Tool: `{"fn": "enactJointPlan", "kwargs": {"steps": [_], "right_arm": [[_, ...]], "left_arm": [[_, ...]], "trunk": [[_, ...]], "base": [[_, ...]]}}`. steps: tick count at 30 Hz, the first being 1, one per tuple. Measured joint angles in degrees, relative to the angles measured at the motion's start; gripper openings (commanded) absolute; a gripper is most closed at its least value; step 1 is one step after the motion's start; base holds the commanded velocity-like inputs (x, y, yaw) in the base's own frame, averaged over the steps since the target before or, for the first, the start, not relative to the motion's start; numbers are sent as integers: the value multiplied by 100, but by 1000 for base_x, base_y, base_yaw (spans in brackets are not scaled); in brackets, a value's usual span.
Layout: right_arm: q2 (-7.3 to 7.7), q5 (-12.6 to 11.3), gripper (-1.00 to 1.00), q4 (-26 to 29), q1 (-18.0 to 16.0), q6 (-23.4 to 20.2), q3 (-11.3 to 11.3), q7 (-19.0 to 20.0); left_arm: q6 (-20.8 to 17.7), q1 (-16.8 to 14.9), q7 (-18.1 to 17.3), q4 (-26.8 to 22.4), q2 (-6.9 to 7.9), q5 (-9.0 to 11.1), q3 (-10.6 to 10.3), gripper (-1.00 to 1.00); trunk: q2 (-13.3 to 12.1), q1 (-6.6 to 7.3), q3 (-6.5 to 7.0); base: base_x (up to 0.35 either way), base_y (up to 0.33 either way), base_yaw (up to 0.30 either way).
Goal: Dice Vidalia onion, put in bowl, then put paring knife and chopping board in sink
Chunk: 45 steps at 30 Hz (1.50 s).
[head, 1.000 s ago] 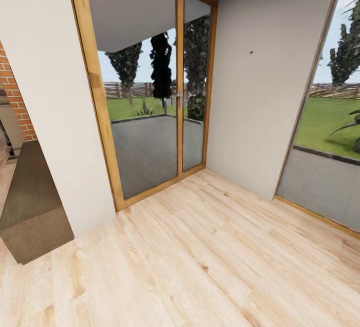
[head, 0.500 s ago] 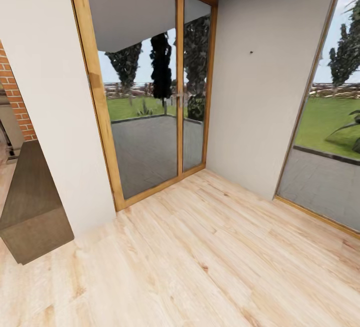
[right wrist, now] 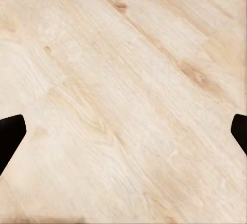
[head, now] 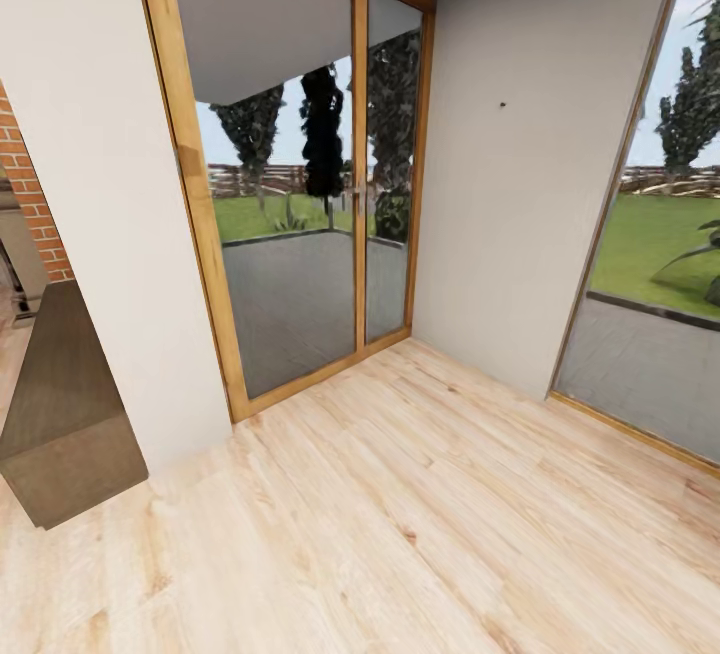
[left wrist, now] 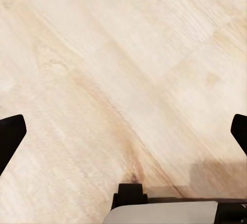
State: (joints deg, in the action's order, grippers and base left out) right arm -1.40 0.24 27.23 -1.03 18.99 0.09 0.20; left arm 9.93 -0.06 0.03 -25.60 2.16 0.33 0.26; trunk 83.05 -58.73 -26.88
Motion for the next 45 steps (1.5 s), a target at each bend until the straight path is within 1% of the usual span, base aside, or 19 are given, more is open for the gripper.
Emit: {"fn": "enactJointPlan", "kwargs": {"steps": [4, 5, 6, 13, 20, 35, 45], "right_arm": [[127, -5, 100, 62, 0, 14, -2, 10], [170, -8, 100, 45, 0, 27, -2, 11], [176, -7, 100, 43, 0, 30, -3, 11], [177, -20, 100, 29, 0, 34, -16, 12], [175, -31, 100, 3, 1, 34, -22, 7], [183, -39, 100, -2, 2, 33, -25, 8], [185, -40, 100, 0, 3, 33, -25, 8]], "left_arm": [[3, -1, 5, 18, 1, 6, 5, 100], [4, -2, 5, 38, 27, 10, 16, 100], [5, -2, 5, 40, 46, 12, 21, 100], [5, -2, -2, 49, 89, 15, 23, 100], [4, -2, -9, 63, 84, 15, 22, 100], [3, -2, -10, 89, 67, 16, 11, 100], [2, -2, -11, 100, 56, 7, 6, 100]], "trunk": [[0, 0, 0], [0, 0, 0], [0, 0, 0], [0, 0, 0], [0, 0, 0], [0, 0, 16], [0, 0, 49]], "base": [[0, 0, 0], [0, 0, 0], [0, 0, 0], [0, 0, 0], [0, 0, -35], [0, -6, -223], [0, -252, -242]]}}
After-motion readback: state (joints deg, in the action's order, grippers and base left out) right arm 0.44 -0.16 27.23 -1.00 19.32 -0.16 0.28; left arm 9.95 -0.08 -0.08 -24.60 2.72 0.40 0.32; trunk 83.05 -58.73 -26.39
